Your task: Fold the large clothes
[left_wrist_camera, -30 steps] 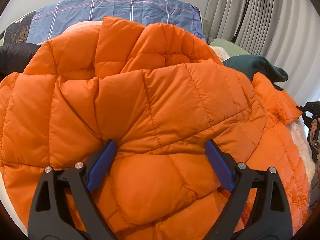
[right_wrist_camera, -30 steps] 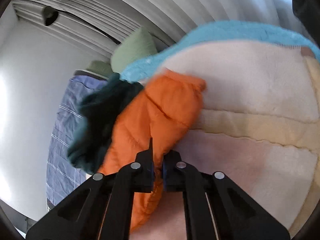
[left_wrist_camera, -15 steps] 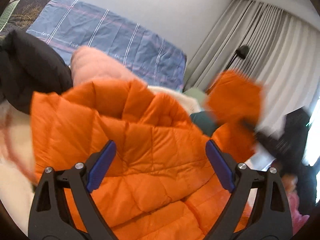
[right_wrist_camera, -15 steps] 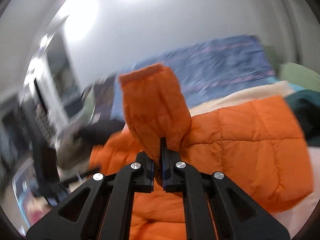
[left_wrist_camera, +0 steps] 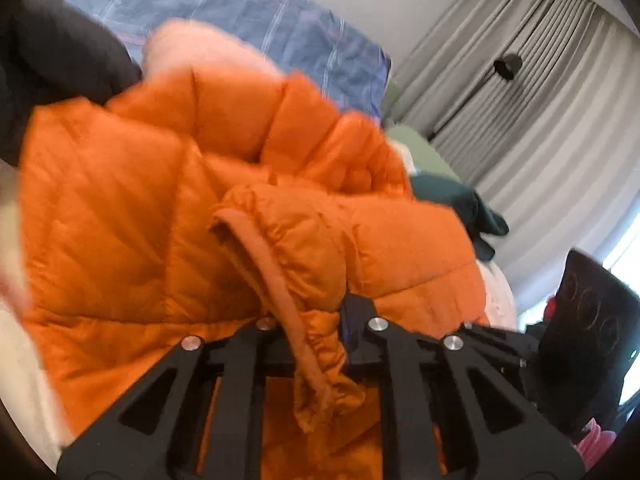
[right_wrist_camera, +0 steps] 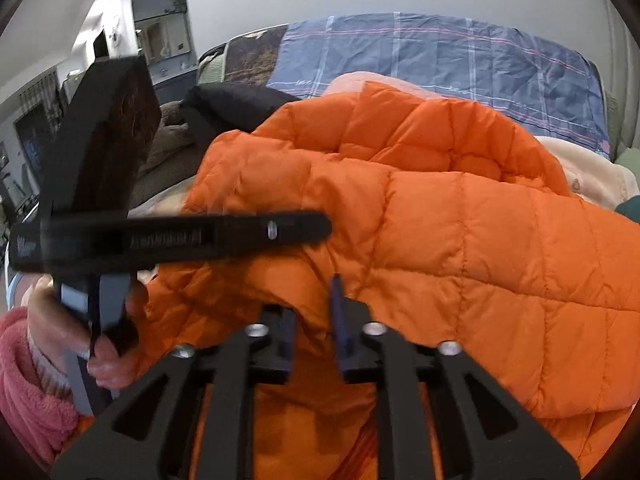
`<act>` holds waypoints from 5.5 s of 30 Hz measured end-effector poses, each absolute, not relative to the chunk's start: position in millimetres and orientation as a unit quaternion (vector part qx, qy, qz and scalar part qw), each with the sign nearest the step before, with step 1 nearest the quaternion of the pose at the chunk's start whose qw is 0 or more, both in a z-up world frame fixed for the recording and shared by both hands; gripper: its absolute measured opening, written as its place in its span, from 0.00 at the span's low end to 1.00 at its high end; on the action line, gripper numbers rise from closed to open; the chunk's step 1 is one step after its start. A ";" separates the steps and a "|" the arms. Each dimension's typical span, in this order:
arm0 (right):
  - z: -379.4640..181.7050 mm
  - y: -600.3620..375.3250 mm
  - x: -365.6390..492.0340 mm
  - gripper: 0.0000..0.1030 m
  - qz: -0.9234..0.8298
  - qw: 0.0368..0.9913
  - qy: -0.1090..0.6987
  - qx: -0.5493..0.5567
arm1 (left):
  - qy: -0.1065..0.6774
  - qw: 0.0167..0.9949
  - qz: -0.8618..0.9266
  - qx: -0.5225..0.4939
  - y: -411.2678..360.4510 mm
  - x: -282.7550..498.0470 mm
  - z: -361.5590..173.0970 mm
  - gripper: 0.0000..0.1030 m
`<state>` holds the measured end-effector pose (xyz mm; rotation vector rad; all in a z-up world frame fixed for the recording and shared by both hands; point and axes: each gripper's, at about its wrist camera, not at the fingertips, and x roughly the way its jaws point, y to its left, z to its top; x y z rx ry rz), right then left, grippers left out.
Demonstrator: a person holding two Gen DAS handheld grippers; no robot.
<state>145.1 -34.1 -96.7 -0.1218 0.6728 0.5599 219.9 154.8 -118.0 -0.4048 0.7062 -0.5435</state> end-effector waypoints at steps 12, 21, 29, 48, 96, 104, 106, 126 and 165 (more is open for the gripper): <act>-93.1 -149.3 184.1 0.46 -0.012 0.951 0.307 -0.022 | 0.342 0.939 0.000 0.027 178.0 221.3 -104.5 0.73; -96.2 -175.6 191.8 0.48 0.010 0.946 0.321 0.039 | 0.245 0.969 0.012 0.033 177.1 175.0 -52.7 0.77; -119.8 -189.0 210.6 0.59 -0.006 0.936 0.348 0.057 | 0.340 0.932 -0.061 0.110 103.4 203.8 -127.5 0.78; -98.5 -227.5 162.9 0.62 0.036 0.943 0.312 0.106 | 0.336 0.936 -0.088 0.049 140.5 157.9 -94.7 0.82; -6.5 -320.1 -115.5 0.02 0.225 0.943 0.159 0.187 | 0.193 0.954 -0.223 -0.049 180.2 -106.5 8.7 0.10; -3.3 -307.7 -63.6 0.02 0.190 0.958 0.148 0.158 | 0.220 0.957 -0.182 -0.047 178.5 -58.3 -1.3 0.12; -10.4 -304.4 -38.8 0.02 0.175 0.959 0.158 0.155 | 0.237 0.956 -0.167 -0.045 178.5 -36.7 -13.0 0.12; -123.2 -278.9 111.9 0.07 0.087 0.940 0.301 0.133 | 0.330 0.941 -0.081 0.010 155.3 107.1 -137.3 0.22; -106.9 -263.3 -22.4 0.61 0.171 0.923 0.320 0.129 | 0.371 0.899 -0.206 -0.106 164.4 -39.9 -126.6 0.52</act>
